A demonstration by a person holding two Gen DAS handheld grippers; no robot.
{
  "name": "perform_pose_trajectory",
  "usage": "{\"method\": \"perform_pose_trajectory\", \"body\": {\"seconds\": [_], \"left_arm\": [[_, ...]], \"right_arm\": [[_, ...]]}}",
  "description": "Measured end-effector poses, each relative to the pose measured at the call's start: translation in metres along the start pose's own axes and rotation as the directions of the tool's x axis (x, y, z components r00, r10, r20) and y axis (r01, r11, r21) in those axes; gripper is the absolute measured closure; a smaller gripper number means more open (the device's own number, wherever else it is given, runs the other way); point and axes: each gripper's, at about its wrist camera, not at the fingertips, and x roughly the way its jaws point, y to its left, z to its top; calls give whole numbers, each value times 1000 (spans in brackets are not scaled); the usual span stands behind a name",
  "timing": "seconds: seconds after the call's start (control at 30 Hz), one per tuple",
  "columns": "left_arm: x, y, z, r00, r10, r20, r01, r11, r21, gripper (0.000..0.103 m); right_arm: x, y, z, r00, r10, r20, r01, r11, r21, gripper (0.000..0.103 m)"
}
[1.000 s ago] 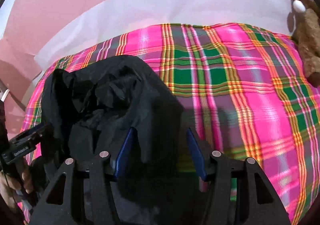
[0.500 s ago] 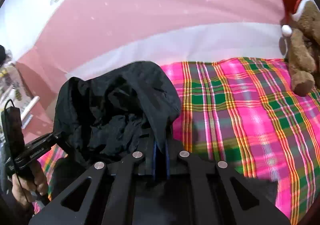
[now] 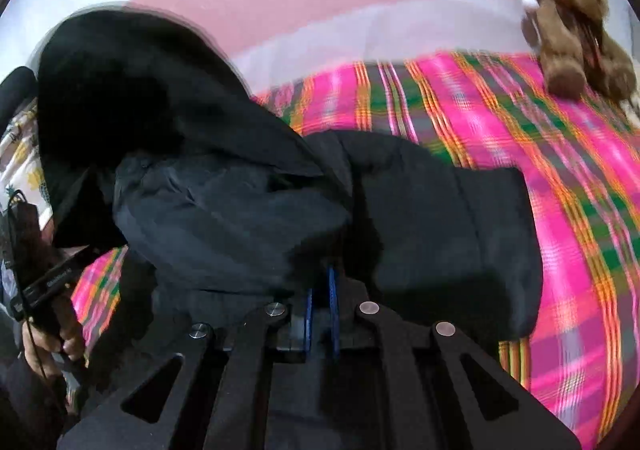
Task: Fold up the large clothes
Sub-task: 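Fold the hem up toward the collar with both tools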
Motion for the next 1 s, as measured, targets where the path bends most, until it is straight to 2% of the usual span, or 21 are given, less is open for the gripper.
{"method": "perform_pose_trajectory", "body": {"seconds": [0.17,0.33,0.4,0.43,0.47,0.57,0.63,0.7,0.77,0.83,1.0], "left_arm": [[-22,16,-26,999,8,-33,-10,999,-42,88],[-49,20,-24,1000,19,-1,-19,998,-58,87],[-54,11,-10,999,2,36,0,999,-46,77],[-54,3,-1,998,-6,57,8,1000,-26,68],[-51,-2,6,998,-14,68,15,1000,-8,59],[-25,-16,16,998,-44,44,43,999,20,57],[4,-16,9,999,-40,-27,41,999,10,57],[32,-14,-10,994,-34,-107,36,999,9,57],[53,-9,-32,987,-20,-158,24,1000,19,57],[60,-2,-47,988,-26,-154,29,999,16,57],[59,1,-46,987,-31,-155,31,1000,-6,57]], "right_arm": [[-14,-16,-25,999,5,-36,-3,998,61,89],[-36,-6,-17,1000,0,13,0,999,40,88],[-39,12,-6,999,17,36,-17,1000,0,87],[-37,21,-2,999,24,38,-23,1000,-21,84],[-31,34,4,999,29,37,-27,998,-51,83],[-9,57,5,999,38,7,-37,995,-94,82],[22,62,-2,998,13,-63,-20,993,-113,82],[50,60,-18,991,-46,-125,29,991,-134,82],[66,54,-30,986,-62,-157,41,991,-131,82],[73,47,-45,988,-49,-147,35,995,-99,82],[76,51,-56,987,-72,-141,57,993,-108,82]]}}
